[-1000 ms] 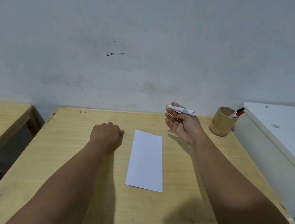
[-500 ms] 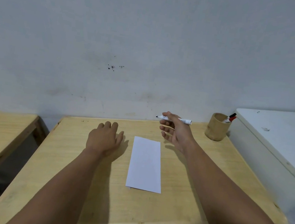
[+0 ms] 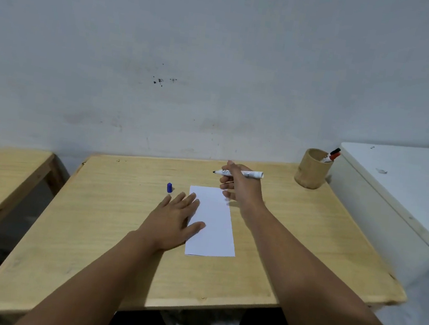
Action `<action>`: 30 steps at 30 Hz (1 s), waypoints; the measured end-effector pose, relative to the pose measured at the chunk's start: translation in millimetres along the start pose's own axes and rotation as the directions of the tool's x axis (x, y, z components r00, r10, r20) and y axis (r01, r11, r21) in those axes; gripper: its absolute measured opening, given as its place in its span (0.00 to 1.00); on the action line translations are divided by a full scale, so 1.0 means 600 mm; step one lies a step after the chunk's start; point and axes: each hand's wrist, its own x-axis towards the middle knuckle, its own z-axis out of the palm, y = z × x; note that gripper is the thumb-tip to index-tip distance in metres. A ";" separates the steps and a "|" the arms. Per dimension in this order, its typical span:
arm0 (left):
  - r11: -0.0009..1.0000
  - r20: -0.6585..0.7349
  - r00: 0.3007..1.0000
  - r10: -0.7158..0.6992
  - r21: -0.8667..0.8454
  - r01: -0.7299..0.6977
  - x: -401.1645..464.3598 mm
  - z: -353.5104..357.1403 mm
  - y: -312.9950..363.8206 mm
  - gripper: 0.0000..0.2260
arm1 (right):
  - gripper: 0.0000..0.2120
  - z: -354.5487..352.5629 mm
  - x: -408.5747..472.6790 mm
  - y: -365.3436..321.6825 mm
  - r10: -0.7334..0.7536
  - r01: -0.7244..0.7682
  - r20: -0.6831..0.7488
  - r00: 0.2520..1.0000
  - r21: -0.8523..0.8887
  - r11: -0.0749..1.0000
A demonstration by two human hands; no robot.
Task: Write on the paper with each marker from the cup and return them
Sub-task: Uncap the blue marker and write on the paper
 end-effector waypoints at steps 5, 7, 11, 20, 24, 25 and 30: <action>0.997 -0.049 0.996 -0.073 0.011 0.073 0.008 0.021 0.015 0.38 | 0.07 0.030 0.015 0.027 -0.051 0.055 0.052 0.997 -0.095 0.994; 0.996 -0.074 0.994 -0.085 0.008 0.086 0.008 0.026 0.012 0.38 | 0.10 0.048 0.026 0.032 -0.065 0.068 0.025 0.998 -0.117 0.991; 0.995 -0.091 0.991 -0.097 0.003 0.098 0.010 0.029 0.011 0.38 | 0.13 0.084 0.051 0.042 -0.089 0.088 0.001 0.996 -0.127 0.988; 0.998 -0.018 0.999 -0.048 0.037 0.049 -0.008 0.016 -0.014 0.43 | 0.16 0.079 0.063 0.095 -0.138 0.135 0.007 0.990 -0.284 0.949; 0.997 -0.027 0.997 -0.077 0.028 0.078 -0.020 0.017 -0.011 0.46 | 0.15 0.081 0.064 0.102 -0.102 0.100 0.011 0.995 -0.319 0.942; 0.996 -0.034 0.996 -0.079 0.025 0.080 -0.021 0.017 -0.010 0.46 | 0.14 0.081 0.063 0.102 -0.094 0.093 0.013 0.995 -0.332 0.939; 0.996 -0.048 0.995 -0.086 -0.008 0.085 -0.022 0.013 -0.010 0.46 | 0.13 0.084 0.064 0.106 -0.101 0.097 0.012 0.995 -0.406 0.909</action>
